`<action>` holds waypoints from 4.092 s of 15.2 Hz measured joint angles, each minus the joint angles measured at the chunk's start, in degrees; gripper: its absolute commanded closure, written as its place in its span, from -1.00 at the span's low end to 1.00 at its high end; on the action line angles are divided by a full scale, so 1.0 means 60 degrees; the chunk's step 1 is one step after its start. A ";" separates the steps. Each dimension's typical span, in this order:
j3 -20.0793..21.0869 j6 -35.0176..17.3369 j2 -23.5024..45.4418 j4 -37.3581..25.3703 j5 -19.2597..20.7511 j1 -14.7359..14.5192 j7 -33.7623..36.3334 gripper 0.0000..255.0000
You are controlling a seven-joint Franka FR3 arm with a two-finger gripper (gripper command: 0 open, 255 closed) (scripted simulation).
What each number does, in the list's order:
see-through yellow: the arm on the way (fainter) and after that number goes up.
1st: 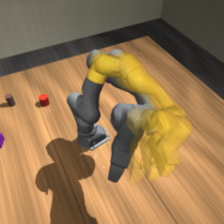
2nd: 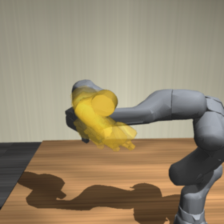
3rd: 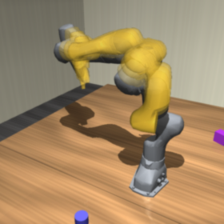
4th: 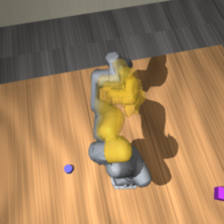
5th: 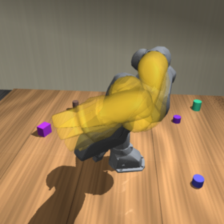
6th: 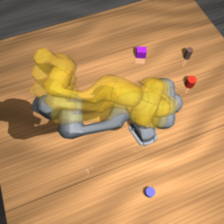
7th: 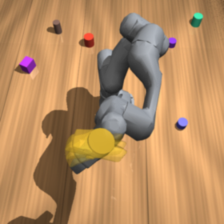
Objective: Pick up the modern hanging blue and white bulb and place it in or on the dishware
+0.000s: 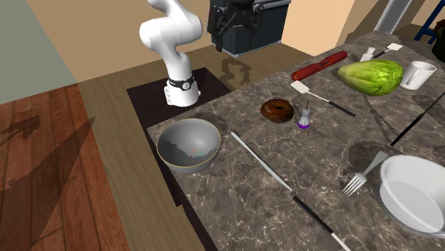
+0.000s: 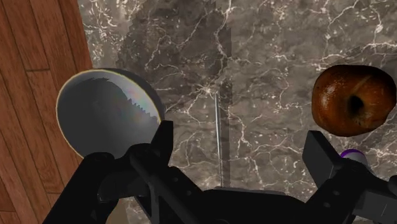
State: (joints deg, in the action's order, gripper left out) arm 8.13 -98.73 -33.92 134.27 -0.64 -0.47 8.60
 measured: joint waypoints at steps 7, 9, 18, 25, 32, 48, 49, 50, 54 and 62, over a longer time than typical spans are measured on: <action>0.0768 -0.0790 0.2563 -0.1209 -0.0219 -0.0215 0.0817 -1.00; 0.0989 -0.0957 0.3327 -0.1643 -0.0220 -0.0292 0.1092 -1.00; 0.1612 -0.1155 0.6890 -0.4249 0.0177 -0.0750 0.2154 -1.00; 0.1763 -0.0951 0.9377 -0.6402 0.0555 -0.1335 0.2757 -1.00; 0.1737 -0.1661 0.9719 -0.5990 0.0637 -0.1392 0.2818 -1.00; 0.1737 -0.1761 0.9709 -0.5889 0.0638 -0.1390 0.2824 1.00; 0.1737 -0.1761 0.9709 -0.5888 0.0638 -0.1390 0.2824 1.00; 0.1744 -0.1720 0.9663 -0.5883 0.0624 -0.1384 0.2820 1.00; 0.1765 -0.1337 0.9507 -0.6120 0.0573 -0.1363 0.2794 1.00; 0.1819 -0.0435 0.9203 -0.6733 0.0473 -0.1358 0.2794 1.00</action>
State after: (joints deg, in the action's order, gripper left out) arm 19.04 -101.34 21.30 93.87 2.20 -8.61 25.37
